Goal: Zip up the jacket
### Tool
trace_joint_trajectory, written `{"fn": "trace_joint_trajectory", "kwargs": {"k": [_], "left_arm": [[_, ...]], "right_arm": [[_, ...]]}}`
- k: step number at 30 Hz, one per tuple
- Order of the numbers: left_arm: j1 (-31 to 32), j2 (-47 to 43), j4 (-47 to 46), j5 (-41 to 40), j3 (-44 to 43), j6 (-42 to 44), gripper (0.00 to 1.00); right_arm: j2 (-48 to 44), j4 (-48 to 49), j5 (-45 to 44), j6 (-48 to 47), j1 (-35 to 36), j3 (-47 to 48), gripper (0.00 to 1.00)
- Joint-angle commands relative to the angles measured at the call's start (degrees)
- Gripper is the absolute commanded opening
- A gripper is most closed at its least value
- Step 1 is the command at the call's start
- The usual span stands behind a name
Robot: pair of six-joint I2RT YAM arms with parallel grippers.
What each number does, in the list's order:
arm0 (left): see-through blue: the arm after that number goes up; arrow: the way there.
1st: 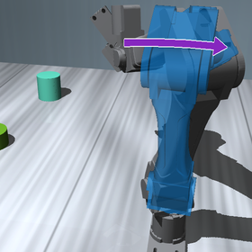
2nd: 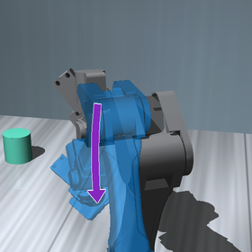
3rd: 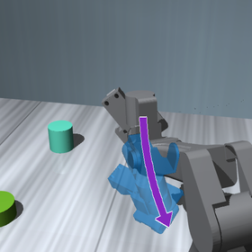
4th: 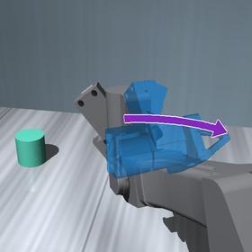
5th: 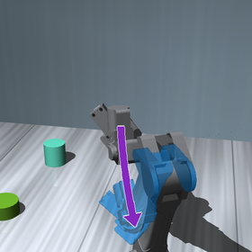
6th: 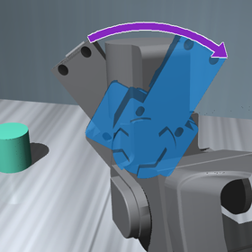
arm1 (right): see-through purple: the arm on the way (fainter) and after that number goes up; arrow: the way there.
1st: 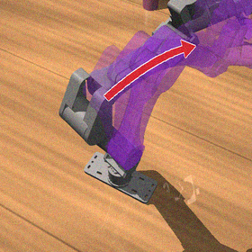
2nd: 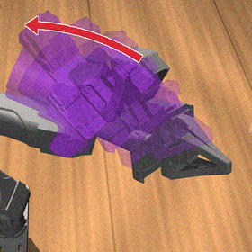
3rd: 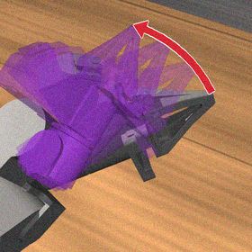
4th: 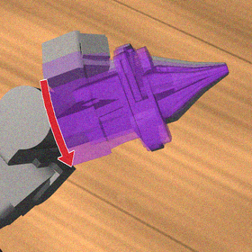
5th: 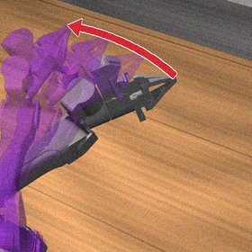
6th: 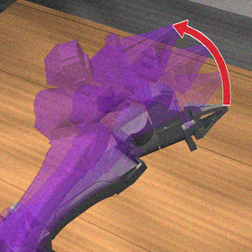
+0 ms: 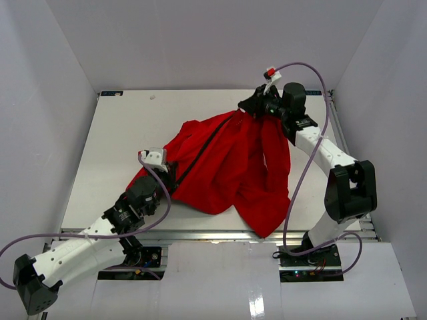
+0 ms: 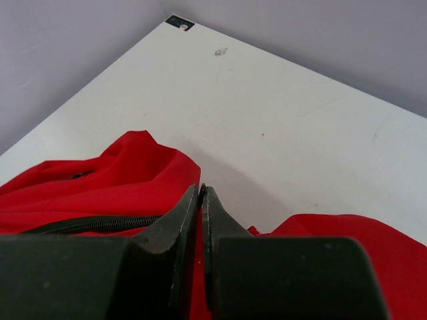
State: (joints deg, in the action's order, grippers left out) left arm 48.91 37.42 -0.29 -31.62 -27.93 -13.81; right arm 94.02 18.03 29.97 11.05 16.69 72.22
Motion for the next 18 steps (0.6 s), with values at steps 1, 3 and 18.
{"fn": "trace_joint_trajectory", "kwargs": {"k": [1,3,18], "left_arm": [[-0.44,-3.58,4.42,0.58,2.16,-1.90,0.00],[-0.48,-3.50,4.43,2.50,2.54,-2.28,0.00],[-0.40,14.70,9.03,22.61,-22.10,5.84,0.57]], "right_arm": [[-3.99,13.24,-9.97,-6.66,-5.88,-4.63,0.08],[-5.51,14.66,-8.35,-6.75,-5.88,-6.21,0.08],[-14.60,11.10,4.33,-14.02,0.11,-12.30,0.08]]}}
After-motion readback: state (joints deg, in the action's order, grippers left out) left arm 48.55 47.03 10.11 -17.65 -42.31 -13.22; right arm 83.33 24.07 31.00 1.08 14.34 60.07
